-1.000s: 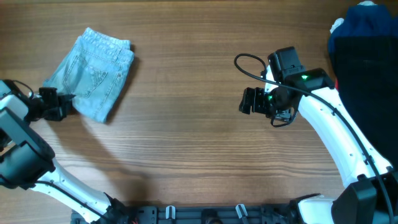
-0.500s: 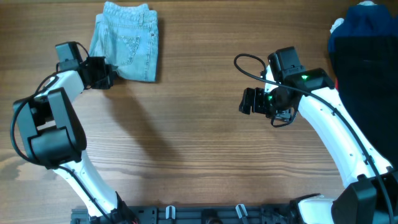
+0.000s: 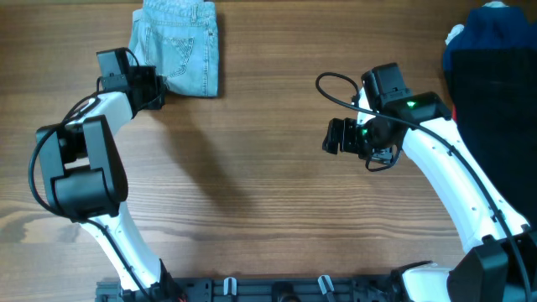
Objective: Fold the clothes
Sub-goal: 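Adjust and release the folded shorts at the far left corner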
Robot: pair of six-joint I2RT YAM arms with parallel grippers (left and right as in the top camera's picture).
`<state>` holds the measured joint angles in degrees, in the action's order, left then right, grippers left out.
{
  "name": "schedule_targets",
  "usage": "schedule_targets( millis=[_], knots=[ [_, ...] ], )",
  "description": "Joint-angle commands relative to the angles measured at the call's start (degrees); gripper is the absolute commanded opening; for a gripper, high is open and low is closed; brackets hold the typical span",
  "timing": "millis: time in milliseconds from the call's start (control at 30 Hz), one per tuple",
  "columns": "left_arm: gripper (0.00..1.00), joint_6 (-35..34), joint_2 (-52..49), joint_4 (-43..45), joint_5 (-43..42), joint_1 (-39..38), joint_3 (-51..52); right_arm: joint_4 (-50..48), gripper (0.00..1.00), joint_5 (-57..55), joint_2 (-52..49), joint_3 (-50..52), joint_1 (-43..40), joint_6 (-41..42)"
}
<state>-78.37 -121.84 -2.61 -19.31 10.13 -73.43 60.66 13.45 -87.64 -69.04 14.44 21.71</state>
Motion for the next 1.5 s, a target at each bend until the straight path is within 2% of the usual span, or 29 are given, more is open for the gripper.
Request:
schedule_targets(
  millis=[0,167,367,467,600,800,933,1100,1200,1367,1467],
  knots=[
    [0.04,-0.98,-0.98,-3.87,0.98,2.54,0.37,0.22,0.93,-0.11,-0.11,0.17,-0.04,-1.01],
    [0.04,0.72,-0.94,-12.9,2.05,8.7,0.37,0.31,0.93,-0.11,-0.11,0.17,-0.04,-2.21],
    [0.04,7.41,0.7,-22.29,2.27,20.87,0.37,0.15,0.93,-0.11,-0.11,0.17,-0.04,-2.29],
    [0.04,7.91,2.49,-27.58,2.47,27.08,0.37,-0.07,0.93,-0.11,-0.11,0.17,-0.04,-2.21],
    [0.04,13.25,4.11,-27.54,2.25,31.45,0.37,-0.33,0.93,-0.11,-0.11,0.17,-0.04,-2.21],
    [0.04,19.71,3.98,-21.68,1.62,28.24,0.35,-0.61,0.93,-0.09,-0.11,0.17,-0.04,-2.05],
    [0.04,18.27,3.93,-17.68,2.1,24.04,0.35,-0.42,0.93,-0.11,-0.11,0.17,-0.04,-2.19],
    [0.04,11.85,2.93,-11.72,5.42,16.17,0.35,-0.44,0.93,-0.09,-0.11,0.17,-0.04,-2.16],
    [0.04,11.91,1.03,-8.85,11.39,13.7,0.35,0.63,0.93,-0.13,-0.11,0.17,-0.04,-2.25],
    [0.04,12.44,-5.84,-3.45,11.91,13.66,0.35,1.16,0.92,-0.13,-0.11,0.17,-0.04,-2.25],
    [0.04,16.55,-7.87,-0.17,11.93,14.25,0.26,1.92,0.93,-0.5,-0.11,0.17,-0.04,-2.23]
  ],
)
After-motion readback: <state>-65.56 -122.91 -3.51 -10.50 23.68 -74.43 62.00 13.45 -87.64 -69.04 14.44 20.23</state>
